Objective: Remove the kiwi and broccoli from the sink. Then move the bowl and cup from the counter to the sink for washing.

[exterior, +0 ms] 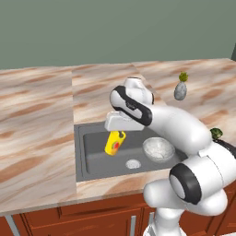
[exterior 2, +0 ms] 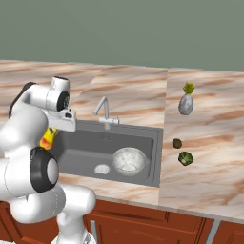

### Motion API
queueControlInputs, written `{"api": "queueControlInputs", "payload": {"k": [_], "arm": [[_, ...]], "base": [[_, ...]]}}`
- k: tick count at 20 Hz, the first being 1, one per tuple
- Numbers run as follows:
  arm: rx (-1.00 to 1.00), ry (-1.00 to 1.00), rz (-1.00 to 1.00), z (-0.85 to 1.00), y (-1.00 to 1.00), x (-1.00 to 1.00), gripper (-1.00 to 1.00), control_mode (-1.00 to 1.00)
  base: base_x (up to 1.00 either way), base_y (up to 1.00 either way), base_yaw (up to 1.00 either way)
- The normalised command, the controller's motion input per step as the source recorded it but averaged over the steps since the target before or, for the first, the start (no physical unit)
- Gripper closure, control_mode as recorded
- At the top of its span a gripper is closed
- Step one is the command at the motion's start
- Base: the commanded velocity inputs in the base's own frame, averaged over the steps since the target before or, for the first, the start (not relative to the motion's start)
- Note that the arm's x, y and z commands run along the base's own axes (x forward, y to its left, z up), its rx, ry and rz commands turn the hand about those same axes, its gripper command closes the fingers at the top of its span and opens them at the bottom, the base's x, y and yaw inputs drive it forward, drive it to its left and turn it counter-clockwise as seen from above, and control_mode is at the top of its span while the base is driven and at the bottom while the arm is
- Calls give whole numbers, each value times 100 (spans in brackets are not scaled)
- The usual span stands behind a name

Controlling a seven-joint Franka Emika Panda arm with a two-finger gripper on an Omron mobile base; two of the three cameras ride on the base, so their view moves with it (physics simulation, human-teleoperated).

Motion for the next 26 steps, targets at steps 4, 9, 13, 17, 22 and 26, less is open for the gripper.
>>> {"api": "queueControlInputs", "payload": {"k": [4, 9, 13, 17, 22, 26], "arm": [[-11, -9, -1, -10, -4, 25, 100, -100], [-8, -12, -2, -14, -2, 22, 100, -100], [-6, -9, -2, -20, -5, 21, 100, -100], [-5, -4, -2, -24, -9, 18, 100, -100], [-2, -2, -2, -26, -9, 18, 100, -100], [0, 0, -1, -20, -8, 17, 100, -100]], "base": [[0, 0, 0], [0, 0, 0], [0, 0, 0], [0, 0, 0], [0, 0, 0], [0, 0, 0]]}}
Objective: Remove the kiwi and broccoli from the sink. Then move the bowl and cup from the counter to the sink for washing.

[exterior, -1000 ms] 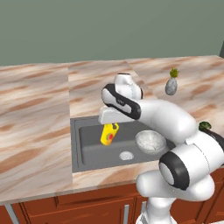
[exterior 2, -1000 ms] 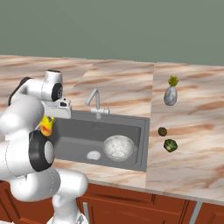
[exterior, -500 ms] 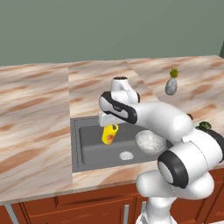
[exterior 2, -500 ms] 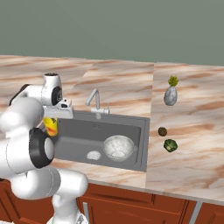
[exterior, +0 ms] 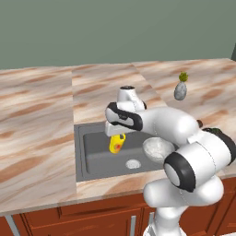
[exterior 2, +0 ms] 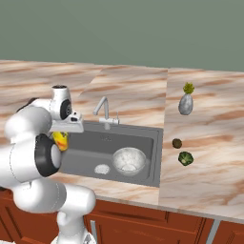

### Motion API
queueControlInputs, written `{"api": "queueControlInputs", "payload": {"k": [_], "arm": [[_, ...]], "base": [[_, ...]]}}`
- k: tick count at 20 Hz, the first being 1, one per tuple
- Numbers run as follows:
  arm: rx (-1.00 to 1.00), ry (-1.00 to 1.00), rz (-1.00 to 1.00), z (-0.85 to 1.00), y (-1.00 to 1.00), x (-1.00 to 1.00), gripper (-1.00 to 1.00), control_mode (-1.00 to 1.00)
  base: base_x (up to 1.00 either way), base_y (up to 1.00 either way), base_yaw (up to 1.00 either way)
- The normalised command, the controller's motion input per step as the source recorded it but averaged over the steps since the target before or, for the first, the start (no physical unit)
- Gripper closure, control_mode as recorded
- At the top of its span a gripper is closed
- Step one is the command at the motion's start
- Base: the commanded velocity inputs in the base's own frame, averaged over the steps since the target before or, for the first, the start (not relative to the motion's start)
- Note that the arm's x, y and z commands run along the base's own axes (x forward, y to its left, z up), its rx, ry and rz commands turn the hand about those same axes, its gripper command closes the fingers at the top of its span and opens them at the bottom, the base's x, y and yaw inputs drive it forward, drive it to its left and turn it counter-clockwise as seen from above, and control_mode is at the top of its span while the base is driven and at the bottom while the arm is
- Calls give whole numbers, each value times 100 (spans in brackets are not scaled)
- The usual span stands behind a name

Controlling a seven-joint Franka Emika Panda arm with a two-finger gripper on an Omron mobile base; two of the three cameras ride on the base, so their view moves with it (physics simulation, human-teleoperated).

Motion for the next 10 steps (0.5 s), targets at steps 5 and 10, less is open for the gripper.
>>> {"api": "queueControlInputs", "payload": {"k": [5, 10], "arm": [[0, 0, 0, -20, -4, 15, 100, -100], [0, -3, 0, -21, 0, 14, 100, -100]], "base": [[0, 0, 0], [0, 0, 0]]}}
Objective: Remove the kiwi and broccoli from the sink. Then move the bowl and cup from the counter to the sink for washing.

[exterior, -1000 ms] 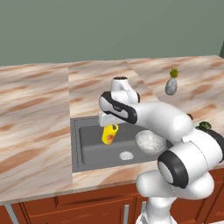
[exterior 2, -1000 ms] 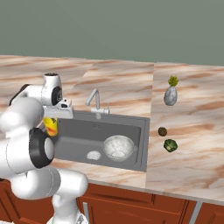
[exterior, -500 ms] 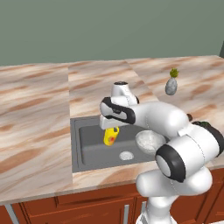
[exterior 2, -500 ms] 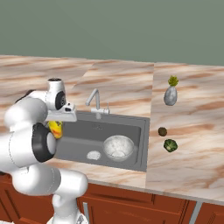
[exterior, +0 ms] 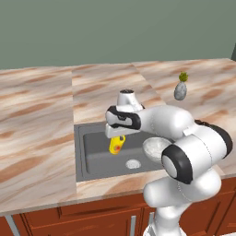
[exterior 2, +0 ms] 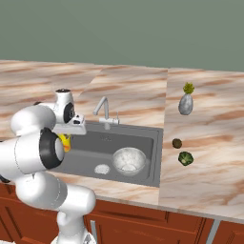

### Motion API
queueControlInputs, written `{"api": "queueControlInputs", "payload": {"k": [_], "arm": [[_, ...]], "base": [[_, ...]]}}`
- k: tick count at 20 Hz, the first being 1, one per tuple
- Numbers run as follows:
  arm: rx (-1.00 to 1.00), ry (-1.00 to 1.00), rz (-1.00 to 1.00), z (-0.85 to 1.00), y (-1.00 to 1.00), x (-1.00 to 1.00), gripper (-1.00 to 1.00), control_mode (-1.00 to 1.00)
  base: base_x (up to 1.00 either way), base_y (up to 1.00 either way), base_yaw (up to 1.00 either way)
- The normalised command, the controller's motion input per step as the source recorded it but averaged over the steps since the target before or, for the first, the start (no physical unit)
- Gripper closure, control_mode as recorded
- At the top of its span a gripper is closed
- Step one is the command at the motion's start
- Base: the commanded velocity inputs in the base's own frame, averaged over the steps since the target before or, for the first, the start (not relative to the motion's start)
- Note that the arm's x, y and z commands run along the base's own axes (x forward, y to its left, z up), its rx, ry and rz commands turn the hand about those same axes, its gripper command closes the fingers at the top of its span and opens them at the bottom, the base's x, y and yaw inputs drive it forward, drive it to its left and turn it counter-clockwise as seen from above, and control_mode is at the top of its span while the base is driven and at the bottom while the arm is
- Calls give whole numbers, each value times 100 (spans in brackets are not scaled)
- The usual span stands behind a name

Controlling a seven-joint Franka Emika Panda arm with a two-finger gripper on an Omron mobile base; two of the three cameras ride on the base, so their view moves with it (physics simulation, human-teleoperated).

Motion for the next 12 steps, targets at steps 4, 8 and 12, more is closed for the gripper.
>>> {"api": "queueControlInputs", "payload": {"k": [4, 8, 12], "arm": [[0, -8, -1, -21, 0, 12, 100, -100], [0, -8, -2, -21, 0, 13, 100, -100], [0, -6, -3, -22, 0, 12, 100, -100]], "base": [[0, 0, 0], [0, 0, 0], [0, 0, 0]]}}
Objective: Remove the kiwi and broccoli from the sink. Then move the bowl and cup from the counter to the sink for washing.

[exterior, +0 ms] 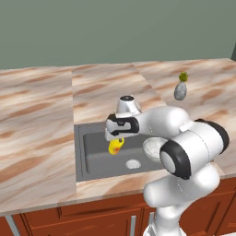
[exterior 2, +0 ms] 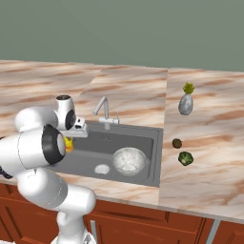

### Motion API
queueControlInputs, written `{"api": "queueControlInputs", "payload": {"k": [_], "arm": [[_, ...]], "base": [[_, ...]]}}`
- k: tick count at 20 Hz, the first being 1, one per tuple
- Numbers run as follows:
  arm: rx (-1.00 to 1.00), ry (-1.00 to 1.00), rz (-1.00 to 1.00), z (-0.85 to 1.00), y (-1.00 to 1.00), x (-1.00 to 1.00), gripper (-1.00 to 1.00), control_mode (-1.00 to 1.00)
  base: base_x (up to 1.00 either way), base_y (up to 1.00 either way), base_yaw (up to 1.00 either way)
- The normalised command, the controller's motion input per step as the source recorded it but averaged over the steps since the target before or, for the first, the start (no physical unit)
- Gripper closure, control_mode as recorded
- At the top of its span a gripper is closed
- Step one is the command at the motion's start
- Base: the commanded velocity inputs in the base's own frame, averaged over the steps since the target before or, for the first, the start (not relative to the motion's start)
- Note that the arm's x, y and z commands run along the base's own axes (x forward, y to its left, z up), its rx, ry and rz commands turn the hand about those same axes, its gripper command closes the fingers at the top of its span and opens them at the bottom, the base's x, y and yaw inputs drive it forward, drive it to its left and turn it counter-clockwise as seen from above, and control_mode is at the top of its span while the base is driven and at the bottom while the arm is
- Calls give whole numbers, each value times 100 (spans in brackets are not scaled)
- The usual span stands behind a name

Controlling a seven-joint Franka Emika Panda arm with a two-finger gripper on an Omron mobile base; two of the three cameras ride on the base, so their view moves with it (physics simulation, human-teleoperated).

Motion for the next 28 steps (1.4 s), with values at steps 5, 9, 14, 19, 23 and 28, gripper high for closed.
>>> {"api": "queueControlInputs", "payload": {"k": [5, 9, 14, 19, 23, 28], "arm": [[2, -4, -3, -22, 0, 13, 100, -100], [1, -5, -3, -21, 1, 12, 100, -100], [2, -4, -3, -18, 2, 9, 100, -100], [3, -1, -3, -20, 5, 8, 100, -100], [6, 0, -2, -20, 4, 3, 100, -100], [5, 0, -2, -24, 4, 7, 100, -100]], "base": [[0, 0, 0], [0, 0, 0], [0, 0, 0], [0, 0, 0], [0, 0, 0], [0, 0, 0]]}}
